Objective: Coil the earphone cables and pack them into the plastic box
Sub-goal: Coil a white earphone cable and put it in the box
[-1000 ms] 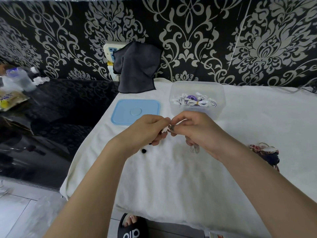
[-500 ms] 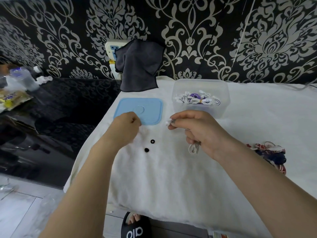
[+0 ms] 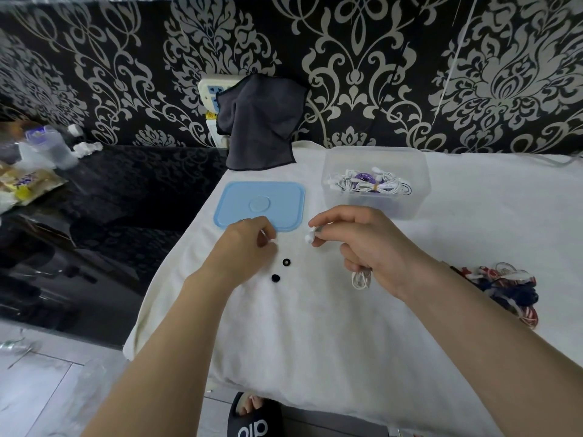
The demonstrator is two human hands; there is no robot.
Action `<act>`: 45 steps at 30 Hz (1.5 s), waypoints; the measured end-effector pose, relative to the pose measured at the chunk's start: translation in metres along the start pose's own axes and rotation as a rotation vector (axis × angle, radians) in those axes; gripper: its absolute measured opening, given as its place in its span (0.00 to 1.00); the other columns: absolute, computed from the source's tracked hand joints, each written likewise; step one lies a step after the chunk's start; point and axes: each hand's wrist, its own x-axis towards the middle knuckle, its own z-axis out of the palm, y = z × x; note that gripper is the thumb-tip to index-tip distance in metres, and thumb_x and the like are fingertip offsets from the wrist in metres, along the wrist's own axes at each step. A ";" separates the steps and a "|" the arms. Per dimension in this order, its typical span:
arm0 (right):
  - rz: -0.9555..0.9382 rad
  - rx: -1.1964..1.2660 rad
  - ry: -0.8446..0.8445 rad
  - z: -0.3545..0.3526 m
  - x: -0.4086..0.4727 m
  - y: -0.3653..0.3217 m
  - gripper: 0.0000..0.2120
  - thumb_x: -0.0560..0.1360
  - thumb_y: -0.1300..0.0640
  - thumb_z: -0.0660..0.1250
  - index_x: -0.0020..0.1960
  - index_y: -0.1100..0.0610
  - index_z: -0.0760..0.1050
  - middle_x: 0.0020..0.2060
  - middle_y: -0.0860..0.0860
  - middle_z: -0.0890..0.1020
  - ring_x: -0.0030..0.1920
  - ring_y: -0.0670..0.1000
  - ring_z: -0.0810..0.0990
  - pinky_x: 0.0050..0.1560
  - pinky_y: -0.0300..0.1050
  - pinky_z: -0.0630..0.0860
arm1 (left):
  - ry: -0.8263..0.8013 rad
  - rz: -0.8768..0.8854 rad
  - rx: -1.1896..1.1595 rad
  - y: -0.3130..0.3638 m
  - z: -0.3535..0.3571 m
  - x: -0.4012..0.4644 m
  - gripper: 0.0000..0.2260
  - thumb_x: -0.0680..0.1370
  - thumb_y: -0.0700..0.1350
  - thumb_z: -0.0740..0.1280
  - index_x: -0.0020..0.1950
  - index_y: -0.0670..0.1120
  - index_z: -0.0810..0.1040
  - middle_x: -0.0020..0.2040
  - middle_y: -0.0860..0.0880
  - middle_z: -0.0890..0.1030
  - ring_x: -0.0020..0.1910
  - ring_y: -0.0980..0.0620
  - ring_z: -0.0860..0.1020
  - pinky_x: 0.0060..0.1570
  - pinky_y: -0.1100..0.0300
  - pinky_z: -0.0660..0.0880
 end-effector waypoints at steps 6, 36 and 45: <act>-0.005 -0.019 0.015 -0.003 0.001 -0.001 0.07 0.76 0.62 0.68 0.50 0.54 0.84 0.38 0.52 0.86 0.22 0.47 0.60 0.28 0.41 0.63 | 0.045 -0.009 -0.021 0.001 0.004 0.002 0.06 0.80 0.44 0.66 0.45 0.44 0.78 0.44 0.49 0.82 0.36 0.54 0.74 0.34 0.65 0.69; -0.233 -0.334 0.162 -0.009 -0.007 -0.004 0.04 0.78 0.55 0.69 0.50 0.46 0.81 0.43 0.43 0.82 0.26 0.36 0.73 0.28 0.30 0.63 | -0.094 0.126 -0.490 0.060 -0.012 -0.018 0.05 0.78 0.41 0.71 0.46 0.50 0.80 0.40 0.53 0.82 0.34 0.53 0.74 0.40 0.58 0.75; -0.223 -0.271 0.179 -0.011 -0.007 -0.007 0.04 0.77 0.59 0.70 0.50 0.54 0.82 0.42 0.49 0.87 0.22 0.39 0.72 0.23 0.28 0.64 | -0.109 0.137 -0.519 0.065 -0.014 -0.019 0.04 0.78 0.41 0.73 0.49 0.49 0.82 0.46 0.50 0.85 0.36 0.49 0.76 0.41 0.54 0.75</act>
